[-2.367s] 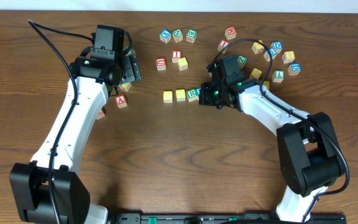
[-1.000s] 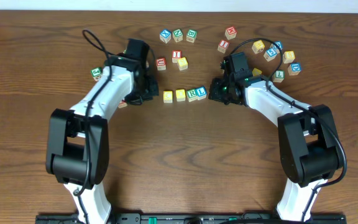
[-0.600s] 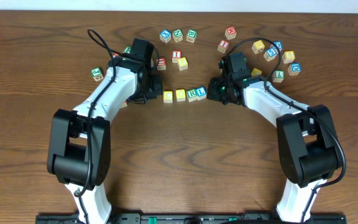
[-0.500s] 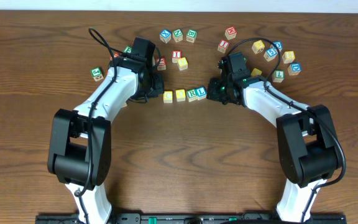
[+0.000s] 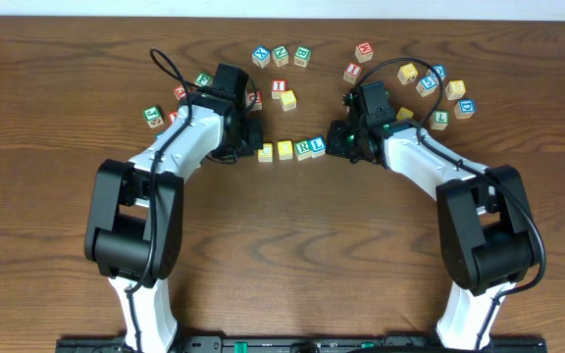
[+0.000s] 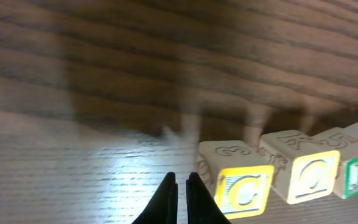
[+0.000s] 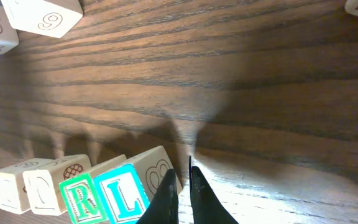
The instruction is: Spell out CORL
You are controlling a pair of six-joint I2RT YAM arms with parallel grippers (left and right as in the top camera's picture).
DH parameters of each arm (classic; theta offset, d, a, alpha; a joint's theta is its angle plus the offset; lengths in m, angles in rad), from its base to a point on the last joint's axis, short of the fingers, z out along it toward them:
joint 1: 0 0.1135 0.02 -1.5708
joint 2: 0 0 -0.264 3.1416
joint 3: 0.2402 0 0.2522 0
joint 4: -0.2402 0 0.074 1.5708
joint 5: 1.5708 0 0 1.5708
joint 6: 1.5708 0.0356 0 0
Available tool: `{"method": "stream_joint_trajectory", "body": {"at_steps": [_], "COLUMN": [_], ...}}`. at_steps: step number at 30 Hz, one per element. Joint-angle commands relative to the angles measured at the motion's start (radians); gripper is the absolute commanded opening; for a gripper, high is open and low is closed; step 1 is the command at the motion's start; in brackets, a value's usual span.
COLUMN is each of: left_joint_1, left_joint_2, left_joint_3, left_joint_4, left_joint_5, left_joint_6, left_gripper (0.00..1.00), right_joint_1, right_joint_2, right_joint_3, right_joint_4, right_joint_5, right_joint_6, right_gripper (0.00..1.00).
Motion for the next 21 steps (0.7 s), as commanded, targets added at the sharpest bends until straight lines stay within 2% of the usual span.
{"method": "stream_joint_trajectory", "body": {"at_steps": [1,21], "left_joint_1": [-0.004,-0.007], "left_joint_2": [0.001,0.036], "left_joint_3": [-0.008,-0.008], "left_joint_4": [0.003,0.015], "left_joint_5": [0.026,0.053], "left_joint_6": [0.002,0.026], "left_gripper": [0.07,0.07], "right_joint_1": [0.004,0.017], "right_joint_2": [0.019,0.019], "right_joint_3": [0.016,0.016], "right_joint_4": [0.002,0.001], "right_joint_5": [-0.013,-0.048], "right_joint_6": [-0.014,-0.014], "right_gripper": [0.04,0.04]}}
